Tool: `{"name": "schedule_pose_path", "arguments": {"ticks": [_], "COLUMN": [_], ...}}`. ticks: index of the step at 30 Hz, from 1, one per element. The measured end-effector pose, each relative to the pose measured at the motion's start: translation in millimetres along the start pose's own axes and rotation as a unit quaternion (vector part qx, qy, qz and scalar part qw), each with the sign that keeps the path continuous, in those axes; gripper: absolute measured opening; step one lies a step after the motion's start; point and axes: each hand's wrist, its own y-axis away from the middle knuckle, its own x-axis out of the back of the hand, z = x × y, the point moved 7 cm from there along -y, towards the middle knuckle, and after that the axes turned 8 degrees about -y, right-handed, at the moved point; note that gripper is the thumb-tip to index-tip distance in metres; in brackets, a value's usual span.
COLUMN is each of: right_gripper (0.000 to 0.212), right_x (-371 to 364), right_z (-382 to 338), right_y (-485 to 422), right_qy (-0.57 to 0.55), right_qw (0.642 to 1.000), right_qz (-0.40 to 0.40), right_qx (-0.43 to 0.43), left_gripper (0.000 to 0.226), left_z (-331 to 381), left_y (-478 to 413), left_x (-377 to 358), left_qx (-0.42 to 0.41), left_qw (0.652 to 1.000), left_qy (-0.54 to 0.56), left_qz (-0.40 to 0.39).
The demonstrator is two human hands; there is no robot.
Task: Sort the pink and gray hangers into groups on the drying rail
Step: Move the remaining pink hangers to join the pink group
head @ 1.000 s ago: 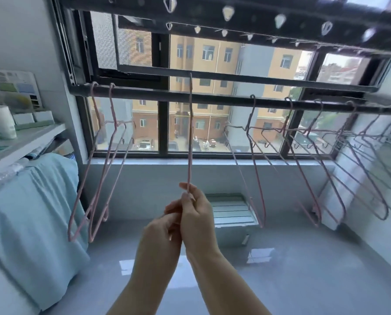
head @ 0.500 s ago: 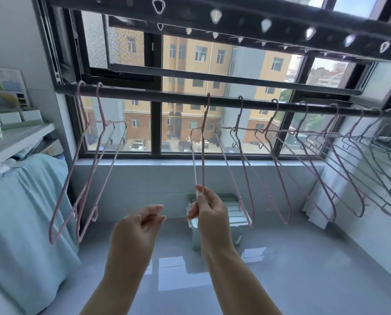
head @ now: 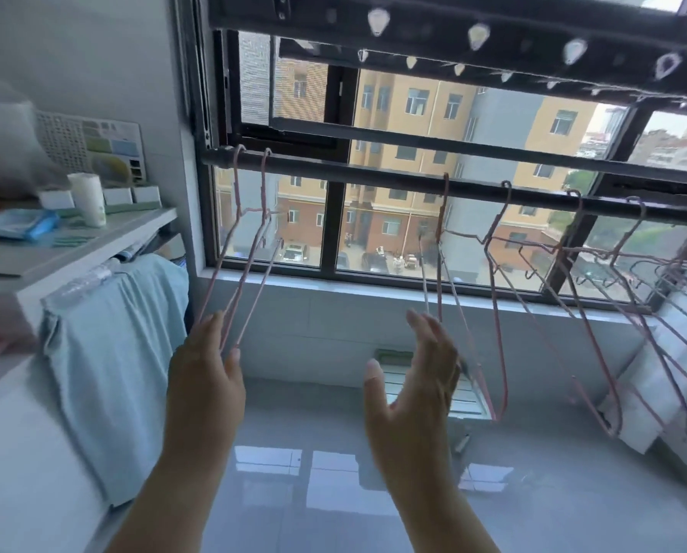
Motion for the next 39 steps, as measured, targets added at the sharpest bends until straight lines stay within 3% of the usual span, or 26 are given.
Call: {"name": "schedule_pose_path", "arguments": {"ticks": [5, 9, 12, 15, 18, 27, 39], "right_gripper": [0.044, 0.039, 0.035, 0.029, 0.021, 0.024, 0.027], "right_x": [-74.2, -124.8, -144.5, -142.8, -126.4, -80.9, -86.1], "right_z": [-7.6, 0.6, 1.0, 4.9, 7.8, 25.0, 26.1], "right_y": [6.1, 7.6, 5.5, -3.1, -10.2, -14.5, -12.2], "right_qy": [-0.079, -0.152, -0.285, -0.369, -0.400, -0.414, -0.387], "right_qw": [0.969, 0.927, 0.876, 0.849, 0.844, 0.844, 0.854], "right_qz": [-0.231, -0.311, -0.289, -0.225, -0.182, -0.128, -0.157], "right_qx": [-0.026, -0.144, -0.262, -0.304, -0.306, -0.317, -0.310], "left_gripper": [0.038, 0.024, 0.020, 0.027, 0.031, 0.037, 0.044], "left_z": [-10.0, -3.5, 7.9, 18.9, 29.9, 63.2, 56.5], "left_y": [2.4, 11.5, 16.8, 20.1, 24.7, 42.8, 54.2], "left_x": [-4.0, -3.7, -5.9, -10.5, -17.6, -40.4, -37.8], "left_qx": [0.023, 0.018, -0.001, -0.014, -0.023, -0.074, -0.069], "left_qw": [1.000, 0.998, 0.996, 0.993, 0.987, 0.976, 0.971], "left_qy": [-0.002, 0.036, 0.065, 0.087, 0.124, 0.154, 0.186], "left_qz": [-0.019, -0.047, -0.065, -0.081, -0.103, -0.138, -0.135]}}
